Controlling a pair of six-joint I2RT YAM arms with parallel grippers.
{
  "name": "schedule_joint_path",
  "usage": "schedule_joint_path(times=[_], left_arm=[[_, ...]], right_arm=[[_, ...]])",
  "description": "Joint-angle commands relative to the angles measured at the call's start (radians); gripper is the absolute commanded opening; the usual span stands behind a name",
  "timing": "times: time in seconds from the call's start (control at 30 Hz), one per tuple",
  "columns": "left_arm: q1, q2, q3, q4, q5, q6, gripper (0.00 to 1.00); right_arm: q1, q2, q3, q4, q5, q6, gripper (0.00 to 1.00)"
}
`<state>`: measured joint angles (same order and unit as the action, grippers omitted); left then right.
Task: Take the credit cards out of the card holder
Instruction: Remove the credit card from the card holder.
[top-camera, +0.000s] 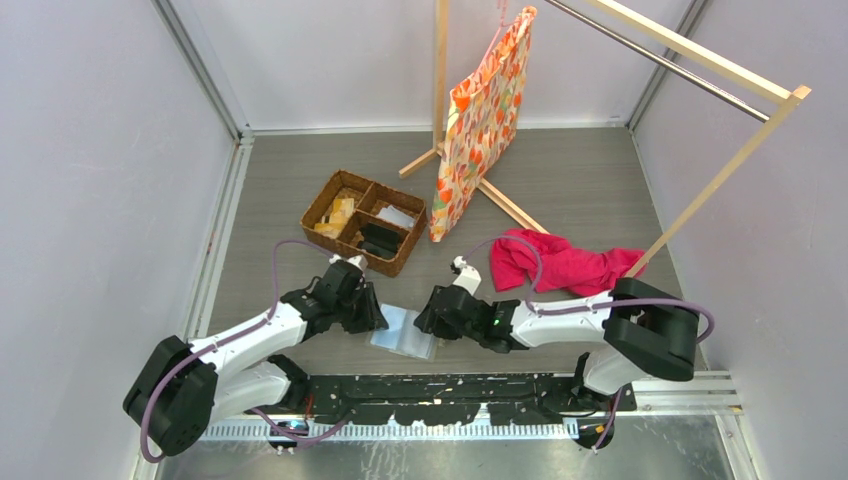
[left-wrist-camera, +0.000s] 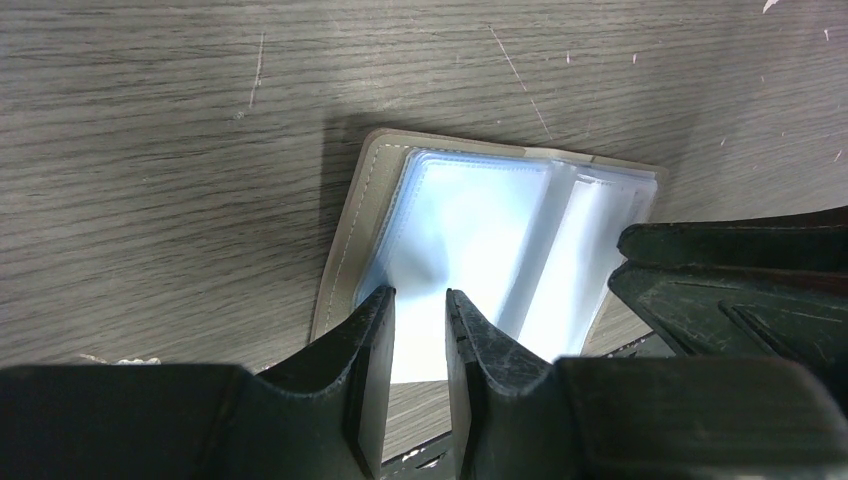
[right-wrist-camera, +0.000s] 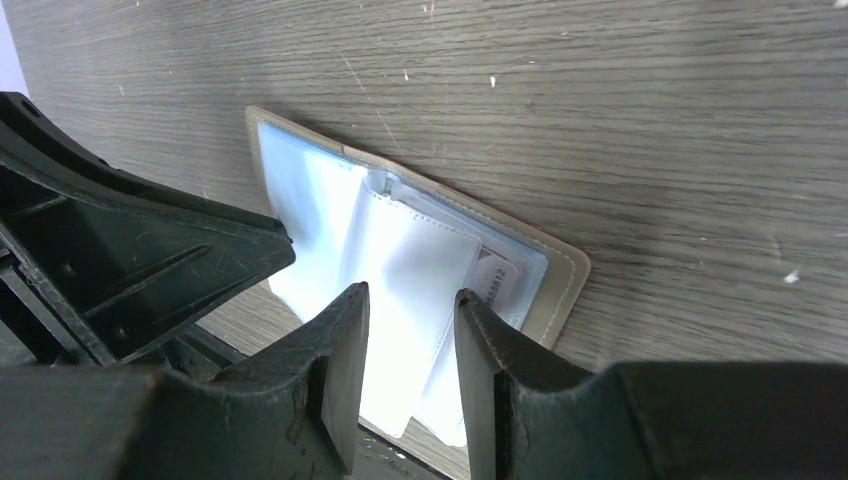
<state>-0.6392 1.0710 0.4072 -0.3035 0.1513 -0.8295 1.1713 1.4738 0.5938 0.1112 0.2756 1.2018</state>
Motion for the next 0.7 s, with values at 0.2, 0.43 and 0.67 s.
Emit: schedule_joint_path(times=[0.2, 0.43, 0.67], left_arm=[[0.002, 0.020, -0.026, -0.054, -0.017, 0.024, 0.27], [0.003, -0.070, 0.076, -0.234, -0.053, 0.001, 0.27], [0.002, -0.235, 0.229, -0.468, -0.238, -0.037, 0.28]], right_arm=[[0.001, 0.097, 0.070, 0.143, -0.106, -0.014, 0.42], [0.001, 0.146, 0.118, 0.232, -0.172, -0.021, 0.41], [0.002, 0.231, 0.200, 0.300, -0.247, -0.020, 0.42]])
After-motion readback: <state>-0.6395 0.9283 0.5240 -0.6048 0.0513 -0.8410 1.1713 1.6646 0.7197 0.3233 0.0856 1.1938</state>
